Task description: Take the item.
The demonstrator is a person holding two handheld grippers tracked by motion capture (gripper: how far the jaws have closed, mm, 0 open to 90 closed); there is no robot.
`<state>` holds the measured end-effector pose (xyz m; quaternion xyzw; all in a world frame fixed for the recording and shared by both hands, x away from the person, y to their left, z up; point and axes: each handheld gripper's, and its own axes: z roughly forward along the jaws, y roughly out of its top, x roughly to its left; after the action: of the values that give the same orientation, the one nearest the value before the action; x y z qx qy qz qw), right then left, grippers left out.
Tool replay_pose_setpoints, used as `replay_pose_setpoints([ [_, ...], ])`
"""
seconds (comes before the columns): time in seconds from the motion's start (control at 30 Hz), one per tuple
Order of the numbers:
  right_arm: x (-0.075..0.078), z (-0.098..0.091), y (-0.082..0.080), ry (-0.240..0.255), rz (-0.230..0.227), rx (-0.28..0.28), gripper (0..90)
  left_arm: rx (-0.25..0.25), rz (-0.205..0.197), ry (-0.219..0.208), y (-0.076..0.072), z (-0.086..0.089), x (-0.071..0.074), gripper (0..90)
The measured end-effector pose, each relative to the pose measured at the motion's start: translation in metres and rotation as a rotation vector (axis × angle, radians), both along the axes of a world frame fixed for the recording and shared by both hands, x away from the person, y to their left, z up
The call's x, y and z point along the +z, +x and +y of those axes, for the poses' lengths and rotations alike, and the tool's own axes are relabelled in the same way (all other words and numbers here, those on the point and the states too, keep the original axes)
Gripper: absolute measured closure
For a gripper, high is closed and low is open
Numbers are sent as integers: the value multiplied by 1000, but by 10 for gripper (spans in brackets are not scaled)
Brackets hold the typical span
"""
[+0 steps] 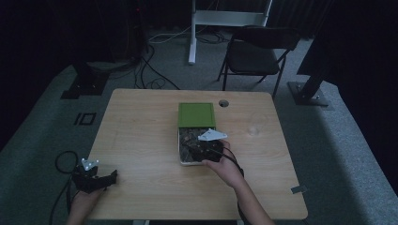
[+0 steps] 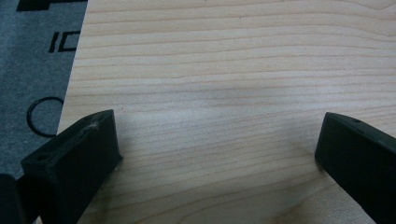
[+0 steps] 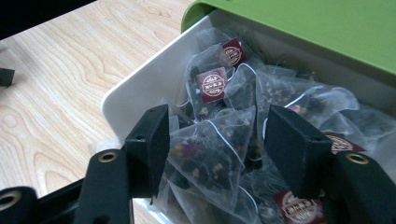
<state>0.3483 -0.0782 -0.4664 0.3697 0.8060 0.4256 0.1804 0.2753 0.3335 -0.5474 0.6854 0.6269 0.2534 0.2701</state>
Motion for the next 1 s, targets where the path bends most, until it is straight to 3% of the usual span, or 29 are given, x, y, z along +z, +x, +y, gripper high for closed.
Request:
replay_pose_setpoints([
  [0.37, -12, 8, 3, -33, 10, -23, 473, 0, 0, 0, 0, 0, 0, 2],
  [0.5, -16, 8, 4, -41, 17, -26, 569, 0, 0, -1, 0, 0, 0, 2],
  [0.6, -15, 6, 4, -38, -17, -15, 728, 0, 0, -1, 0, 0, 0, 2],
  [0.63, -15, 6, 4, -38, -17, -15, 728, 0, 0, -1, 0, 0, 0, 2],
  [0.67, -14, 4, 4, -10, -15, -20, 755, 0, 0, -1, 0, 0, 0, 2],
  [1.0, 1, -3, 0, 12, -42, 8, 771, 0, -1, -1, 0, 0, 0, 2],
])
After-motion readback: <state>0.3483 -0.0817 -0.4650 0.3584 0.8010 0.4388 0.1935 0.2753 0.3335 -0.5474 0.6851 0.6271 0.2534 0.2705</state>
